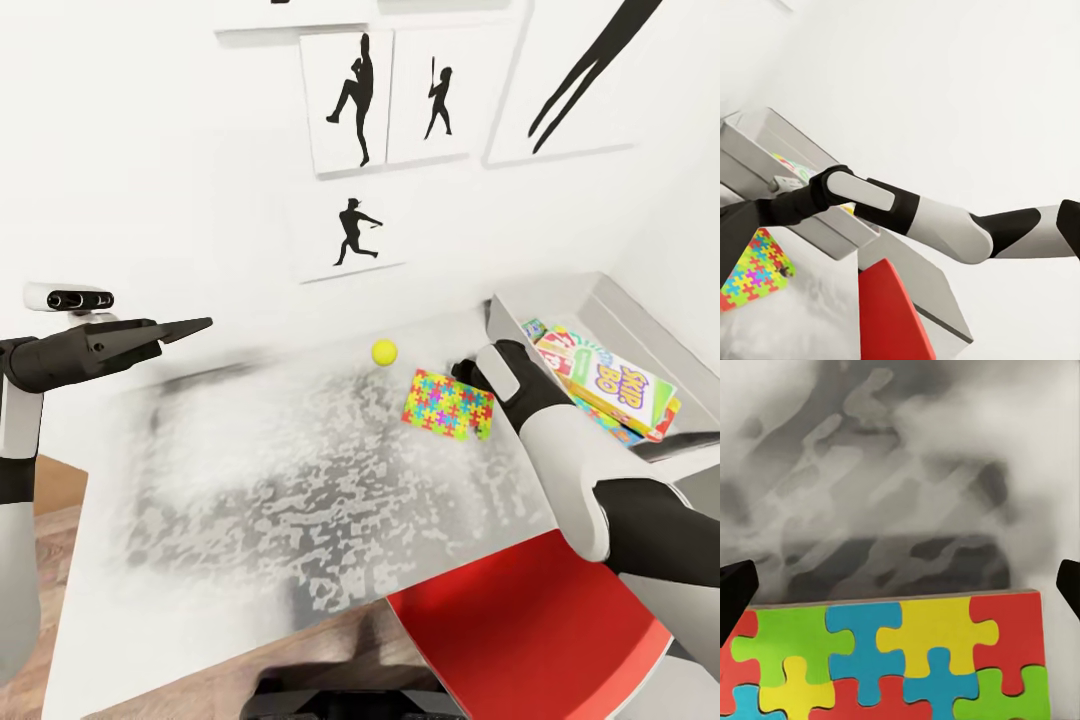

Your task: Put all the toys in the child's room - the three board games (two on the bed and one on the table), the two jigsaw puzzles on the table, and the tennis ball on the table - inside the toy box on the table in the child's room.

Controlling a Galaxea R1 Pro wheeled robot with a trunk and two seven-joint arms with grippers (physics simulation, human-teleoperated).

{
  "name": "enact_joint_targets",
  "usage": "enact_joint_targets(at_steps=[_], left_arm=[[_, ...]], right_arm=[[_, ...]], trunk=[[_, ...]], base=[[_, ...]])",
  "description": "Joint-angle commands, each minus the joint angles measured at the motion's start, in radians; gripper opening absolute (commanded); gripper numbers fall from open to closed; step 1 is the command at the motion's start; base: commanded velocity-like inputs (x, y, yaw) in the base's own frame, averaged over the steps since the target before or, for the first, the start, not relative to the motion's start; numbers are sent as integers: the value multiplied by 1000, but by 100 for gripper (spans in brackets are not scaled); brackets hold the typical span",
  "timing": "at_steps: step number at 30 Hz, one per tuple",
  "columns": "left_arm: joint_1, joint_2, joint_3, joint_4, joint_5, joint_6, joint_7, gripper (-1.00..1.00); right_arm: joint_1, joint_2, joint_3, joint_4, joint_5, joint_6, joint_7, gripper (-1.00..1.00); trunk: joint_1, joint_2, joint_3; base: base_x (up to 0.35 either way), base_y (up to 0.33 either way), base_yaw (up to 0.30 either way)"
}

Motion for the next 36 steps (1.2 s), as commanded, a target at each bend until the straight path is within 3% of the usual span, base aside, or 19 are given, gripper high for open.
enact_joint_targets(at_steps=[1, 10, 36], left_arm=[[-1, 0, 0, 0, 0, 11, -4, 100], [-1, 0, 0, 0, 0, 11, -4, 100], [-1, 2, 0, 0, 0, 11, -5, 100]], right_arm=[[1, -1, 5, -1, -10, -2, -9, 100], [3, 0, 7, -1, -9, -25, 62, 100], [3, 0, 7, -1, -10, -24, 69, 100]], trunk=[[1, -2, -2], [1, -2, -2], [1, -2, -2]], base=[[0, 0, 0], [0, 0, 0], [0, 0, 0]])
